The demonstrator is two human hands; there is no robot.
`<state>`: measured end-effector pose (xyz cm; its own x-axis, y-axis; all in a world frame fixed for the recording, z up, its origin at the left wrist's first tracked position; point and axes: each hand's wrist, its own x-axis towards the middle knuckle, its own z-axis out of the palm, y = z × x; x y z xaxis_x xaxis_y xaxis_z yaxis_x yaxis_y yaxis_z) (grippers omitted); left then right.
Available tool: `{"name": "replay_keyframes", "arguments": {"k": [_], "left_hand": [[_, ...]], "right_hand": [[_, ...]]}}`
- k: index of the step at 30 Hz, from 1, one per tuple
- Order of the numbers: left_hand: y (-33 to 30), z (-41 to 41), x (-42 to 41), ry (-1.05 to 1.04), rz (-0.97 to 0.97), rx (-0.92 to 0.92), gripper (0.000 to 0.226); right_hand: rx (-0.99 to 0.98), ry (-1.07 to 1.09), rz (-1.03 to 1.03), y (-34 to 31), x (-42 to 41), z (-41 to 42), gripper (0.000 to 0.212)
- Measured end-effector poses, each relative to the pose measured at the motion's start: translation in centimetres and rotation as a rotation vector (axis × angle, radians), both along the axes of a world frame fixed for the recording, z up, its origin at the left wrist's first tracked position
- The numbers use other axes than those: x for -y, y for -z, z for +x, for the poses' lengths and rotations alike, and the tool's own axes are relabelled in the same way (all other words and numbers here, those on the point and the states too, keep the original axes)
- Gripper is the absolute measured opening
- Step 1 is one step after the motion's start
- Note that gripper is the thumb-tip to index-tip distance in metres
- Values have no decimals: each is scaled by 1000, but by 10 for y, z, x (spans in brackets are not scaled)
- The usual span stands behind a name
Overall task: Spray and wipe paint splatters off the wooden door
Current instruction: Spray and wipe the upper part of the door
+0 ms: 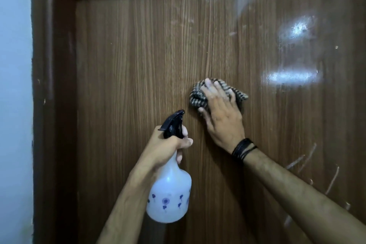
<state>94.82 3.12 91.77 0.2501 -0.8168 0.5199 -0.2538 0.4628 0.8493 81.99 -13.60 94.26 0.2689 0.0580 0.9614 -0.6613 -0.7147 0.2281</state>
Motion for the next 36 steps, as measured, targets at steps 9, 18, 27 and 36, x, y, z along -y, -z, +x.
{"name": "replay_keyframes", "arguments": {"k": [9,18,27,36], "left_hand": [[-79,-4,-5,48,-70,28,17],[-113,-10,-2,57,-140,-3,17],[-125,-13,-2,57,-92,-8,17],[-143,-25,9,71,-146,20,17]], "right_hand": [[240,-15,39,-57,8,-9,50],[-239,-129,-181,-91,1,34,52],[345,-80,15,-179,5,6,48],[-270,-52,-146,-170,1,36,62]]}}
